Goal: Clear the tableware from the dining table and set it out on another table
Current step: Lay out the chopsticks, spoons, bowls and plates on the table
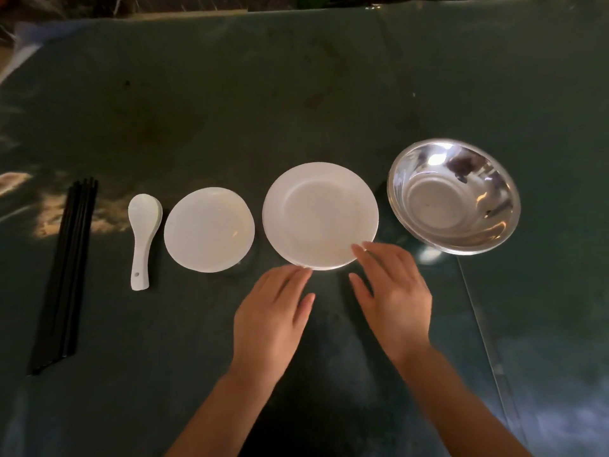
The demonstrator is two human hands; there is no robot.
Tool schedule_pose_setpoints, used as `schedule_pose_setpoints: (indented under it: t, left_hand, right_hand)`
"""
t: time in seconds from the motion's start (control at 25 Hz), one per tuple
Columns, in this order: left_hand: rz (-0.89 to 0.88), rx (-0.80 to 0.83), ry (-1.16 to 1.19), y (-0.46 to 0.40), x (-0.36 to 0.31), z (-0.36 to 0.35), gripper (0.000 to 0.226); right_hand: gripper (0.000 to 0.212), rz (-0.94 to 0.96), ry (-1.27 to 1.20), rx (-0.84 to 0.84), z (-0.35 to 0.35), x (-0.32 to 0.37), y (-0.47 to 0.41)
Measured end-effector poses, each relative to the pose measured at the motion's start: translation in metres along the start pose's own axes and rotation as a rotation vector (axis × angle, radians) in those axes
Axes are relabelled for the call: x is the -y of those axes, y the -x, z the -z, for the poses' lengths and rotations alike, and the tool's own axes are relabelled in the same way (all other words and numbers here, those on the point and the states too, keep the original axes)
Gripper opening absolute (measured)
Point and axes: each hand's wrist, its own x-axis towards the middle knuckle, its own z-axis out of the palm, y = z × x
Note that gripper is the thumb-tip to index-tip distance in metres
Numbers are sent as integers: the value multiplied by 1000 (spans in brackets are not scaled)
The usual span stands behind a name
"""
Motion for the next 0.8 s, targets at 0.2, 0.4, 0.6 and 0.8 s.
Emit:
schedule_pose_setpoints:
  t: [0.2,0.4,0.6,0.8]
  left_hand:
    - [-273,198,-221,-45,10,-5,34]
    - [-325,217,-203,-54,13,-8,23]
    - [-359,235,-235,-58,15,-5,23]
    - [-334,261,-296,-69,15,-7,26]
  right_hand:
    - [18,396,107,65,-5,-10,-26]
    - [18,492,80,111,-7,-18,-35]
    - [15,520,103,124,-6,-19,-40]
    - [13,533,142,125,-9,-17,-53]
